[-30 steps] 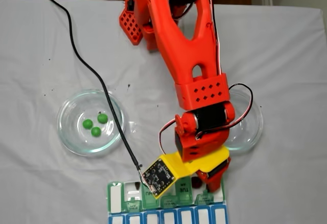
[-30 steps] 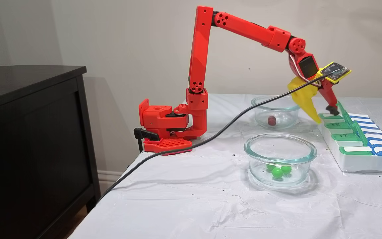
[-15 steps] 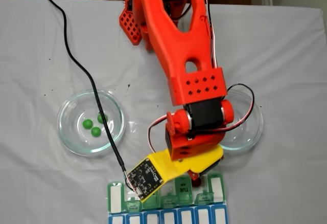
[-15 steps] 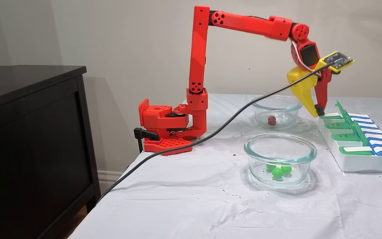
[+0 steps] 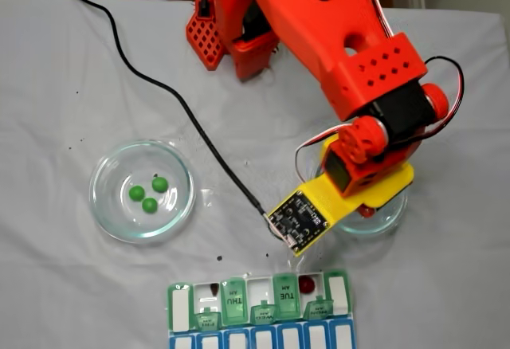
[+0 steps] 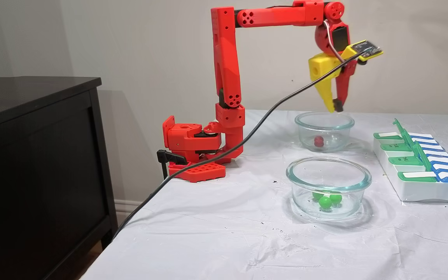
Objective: Sort medicines into box.
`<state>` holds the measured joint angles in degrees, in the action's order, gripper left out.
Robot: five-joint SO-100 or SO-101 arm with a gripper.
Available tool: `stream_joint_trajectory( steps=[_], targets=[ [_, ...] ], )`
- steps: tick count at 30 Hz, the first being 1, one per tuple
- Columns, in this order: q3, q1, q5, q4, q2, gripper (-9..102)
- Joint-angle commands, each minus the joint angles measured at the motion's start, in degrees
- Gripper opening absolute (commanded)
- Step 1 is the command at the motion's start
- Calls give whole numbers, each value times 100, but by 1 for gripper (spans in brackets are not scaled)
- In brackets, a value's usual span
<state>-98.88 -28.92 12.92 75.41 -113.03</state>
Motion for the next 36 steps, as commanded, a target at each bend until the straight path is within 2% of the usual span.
stream_joint_trajectory(
  steps=[1, 16, 28, 36],
  targets=[
    [-123, -202, 18, -70, -668, 19],
    [-958, -554, -229, -176, -501, 25],
    [-1494, -492, -149, -809, -220, 25],
    [-1564, -501, -176, -861, -105, 24]
  ],
)
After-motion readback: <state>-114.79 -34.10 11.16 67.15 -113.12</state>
